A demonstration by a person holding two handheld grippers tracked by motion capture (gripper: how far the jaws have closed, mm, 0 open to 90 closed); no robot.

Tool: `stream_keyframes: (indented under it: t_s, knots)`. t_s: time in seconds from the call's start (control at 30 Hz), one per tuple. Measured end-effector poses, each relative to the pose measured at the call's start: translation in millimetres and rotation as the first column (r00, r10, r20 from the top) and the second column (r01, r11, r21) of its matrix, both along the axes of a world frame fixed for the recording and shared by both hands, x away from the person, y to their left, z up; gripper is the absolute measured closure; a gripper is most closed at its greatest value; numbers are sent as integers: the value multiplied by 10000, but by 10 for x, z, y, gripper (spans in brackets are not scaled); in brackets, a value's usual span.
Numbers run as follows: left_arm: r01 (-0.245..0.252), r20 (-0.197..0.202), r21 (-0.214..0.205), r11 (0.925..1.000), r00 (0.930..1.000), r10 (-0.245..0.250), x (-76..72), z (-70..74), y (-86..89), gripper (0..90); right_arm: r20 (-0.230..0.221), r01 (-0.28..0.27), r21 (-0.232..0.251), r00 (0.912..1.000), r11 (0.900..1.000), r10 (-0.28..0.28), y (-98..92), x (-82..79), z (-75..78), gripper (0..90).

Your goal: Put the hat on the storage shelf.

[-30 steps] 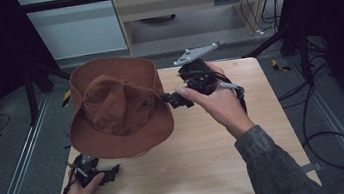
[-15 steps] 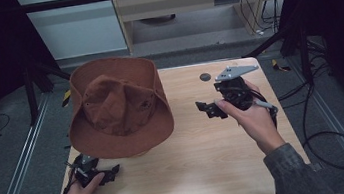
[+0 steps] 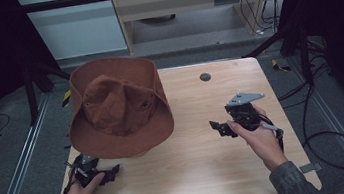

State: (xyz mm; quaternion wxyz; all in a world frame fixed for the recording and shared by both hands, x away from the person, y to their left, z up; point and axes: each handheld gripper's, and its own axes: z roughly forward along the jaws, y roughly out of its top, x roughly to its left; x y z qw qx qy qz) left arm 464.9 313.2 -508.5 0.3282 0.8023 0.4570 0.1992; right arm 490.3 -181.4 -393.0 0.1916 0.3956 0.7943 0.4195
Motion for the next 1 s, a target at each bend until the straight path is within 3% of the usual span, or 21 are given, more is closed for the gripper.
stream_keyframes:
  t_s: [0.3,0.63,0.73,0.77,1.0]
  knots:
    - [-4,6,8,10000,10000,4,0,0,0,0,-699,507,-241,9962,9984,-523,-123,23,-536,194]
    - [-27,5,11,10000,10000,27,-1,0,-2,0,-1401,1512,-352,9780,9879,-1546,-326,12,-996,172]
    - [-30,5,15,10000,10000,30,-2,0,-2,0,-1506,1638,-630,9736,9845,-1717,-327,25,-1076,154]
    - [-18,0,-4,10000,10000,18,-1,0,-2,0,-1437,1711,-882,9727,9813,-1825,-318,31,-1113,139]
    - [-32,4,2,10000,10000,32,-2,0,-3,0,-773,2025,-1002,9745,9741,-2106,-264,-13,-1184,110]
